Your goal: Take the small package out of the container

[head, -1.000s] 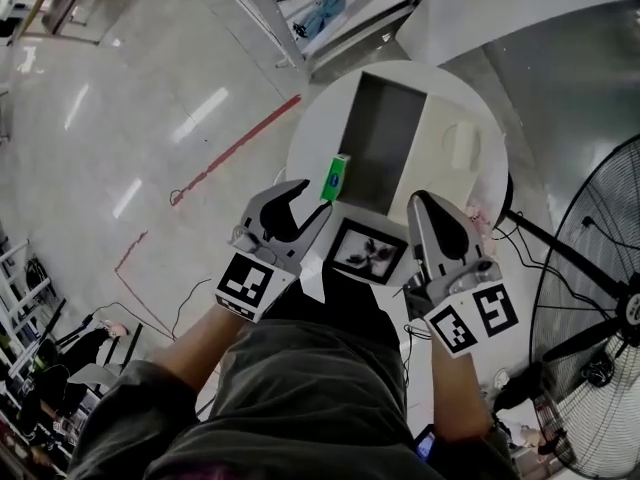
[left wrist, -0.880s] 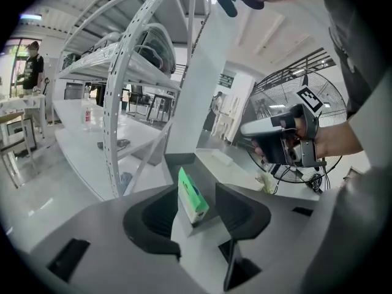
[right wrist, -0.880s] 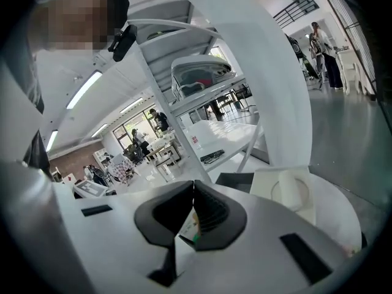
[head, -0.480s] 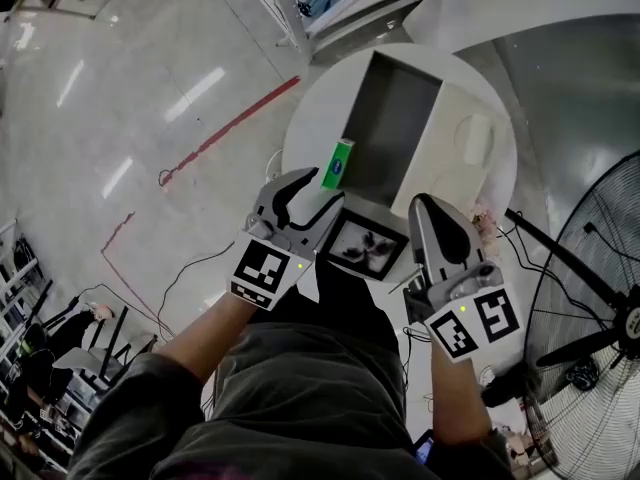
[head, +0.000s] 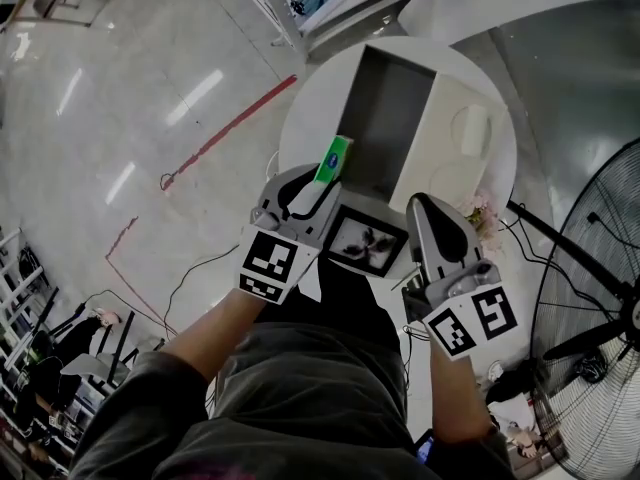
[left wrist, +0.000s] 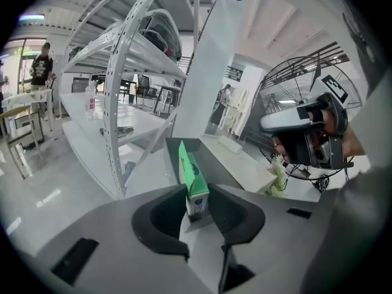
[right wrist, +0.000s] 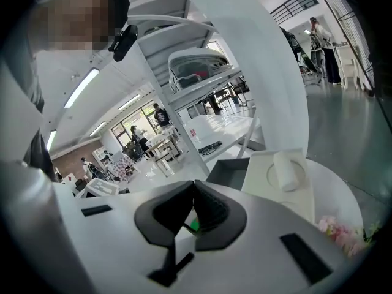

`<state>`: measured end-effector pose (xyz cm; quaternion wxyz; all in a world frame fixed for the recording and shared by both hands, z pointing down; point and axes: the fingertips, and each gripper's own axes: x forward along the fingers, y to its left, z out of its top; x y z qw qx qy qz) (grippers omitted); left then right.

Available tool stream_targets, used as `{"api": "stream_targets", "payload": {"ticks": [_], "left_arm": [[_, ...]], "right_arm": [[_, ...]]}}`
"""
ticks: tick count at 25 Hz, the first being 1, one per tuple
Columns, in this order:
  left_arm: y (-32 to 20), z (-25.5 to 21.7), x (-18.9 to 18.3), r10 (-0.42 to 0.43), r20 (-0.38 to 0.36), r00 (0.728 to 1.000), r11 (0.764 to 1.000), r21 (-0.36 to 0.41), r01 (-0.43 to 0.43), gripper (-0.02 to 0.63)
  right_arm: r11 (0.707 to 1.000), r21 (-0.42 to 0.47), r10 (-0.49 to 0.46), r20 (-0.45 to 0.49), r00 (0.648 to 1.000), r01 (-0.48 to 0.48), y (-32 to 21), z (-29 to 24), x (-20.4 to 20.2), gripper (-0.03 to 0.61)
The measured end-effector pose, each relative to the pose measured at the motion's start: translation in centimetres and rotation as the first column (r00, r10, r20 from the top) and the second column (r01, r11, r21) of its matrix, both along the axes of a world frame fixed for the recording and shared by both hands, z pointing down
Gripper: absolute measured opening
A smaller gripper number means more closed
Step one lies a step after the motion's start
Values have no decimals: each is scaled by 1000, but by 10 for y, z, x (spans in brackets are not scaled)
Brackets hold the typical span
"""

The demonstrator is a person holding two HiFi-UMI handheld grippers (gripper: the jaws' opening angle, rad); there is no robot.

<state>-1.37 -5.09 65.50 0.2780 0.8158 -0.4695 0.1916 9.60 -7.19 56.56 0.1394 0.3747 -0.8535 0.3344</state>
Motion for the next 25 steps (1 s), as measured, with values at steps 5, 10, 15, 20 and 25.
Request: {"api": "stream_targets", "payload": {"ticks": [5,10,15,20,25], "left_arm": [[-4,-15,-3,15,-4,1000,1000,26,-15,110],[-16,-44,-9,43,-12,999,997,70,-42,107],[-27,-76,-11,80,-18,997,989,123,-77,106],[-39,-110,-12,126,-16,992,977,177,-121,106],[-47,-150,-11,165,-16,986,965,210,-158,106]], "right_arm": [[1000,13,23,2,1000,-23,-1,-6,0,21],[998,40,52,7,999,-52,-8,-22,1,21],[993,79,81,19,997,-83,-13,-42,2,21],[985,126,115,25,993,-117,-20,-63,2,21],[978,151,144,25,989,-147,-25,-94,4,21]]}}
